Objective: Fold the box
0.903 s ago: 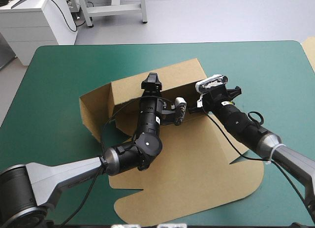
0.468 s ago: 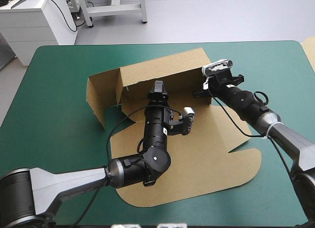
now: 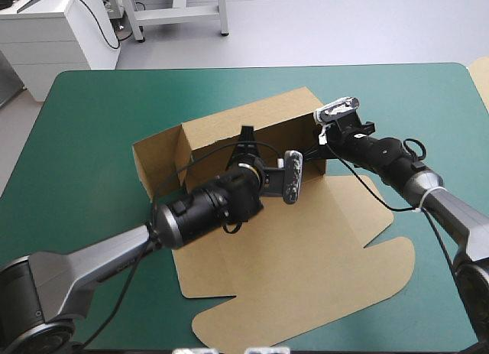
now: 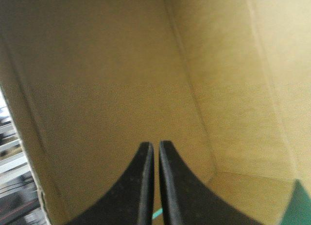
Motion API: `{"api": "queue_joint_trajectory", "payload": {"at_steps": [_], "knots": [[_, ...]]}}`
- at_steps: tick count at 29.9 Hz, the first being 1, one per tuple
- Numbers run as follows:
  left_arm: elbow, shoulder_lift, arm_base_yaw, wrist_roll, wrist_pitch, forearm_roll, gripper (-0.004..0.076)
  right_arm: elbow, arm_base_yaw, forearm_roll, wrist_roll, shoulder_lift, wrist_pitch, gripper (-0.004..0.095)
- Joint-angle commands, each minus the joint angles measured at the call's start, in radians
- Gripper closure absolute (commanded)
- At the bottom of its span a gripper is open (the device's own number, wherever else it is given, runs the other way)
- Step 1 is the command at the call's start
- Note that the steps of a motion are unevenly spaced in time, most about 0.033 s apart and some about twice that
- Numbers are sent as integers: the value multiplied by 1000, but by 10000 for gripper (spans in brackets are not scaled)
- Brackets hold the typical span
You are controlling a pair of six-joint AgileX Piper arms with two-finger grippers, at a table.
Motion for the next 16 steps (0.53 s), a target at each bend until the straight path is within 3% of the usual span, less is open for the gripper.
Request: {"api": "queue_joint_trajectory", "payload": {"at_steps": [1, 7, 16], "knots": [[-232, -42, 106, 239, 115, -366, 708, -27, -6, -6, -1, -44, 2, 929], [-515, 3, 412, 240, 241, -608, 708, -27, -6, -4, 6, -43, 11, 929], [-577, 49, 978, 163, 289, -1154, 709, -27, -6, -4, 6, -43, 13, 929]]}}
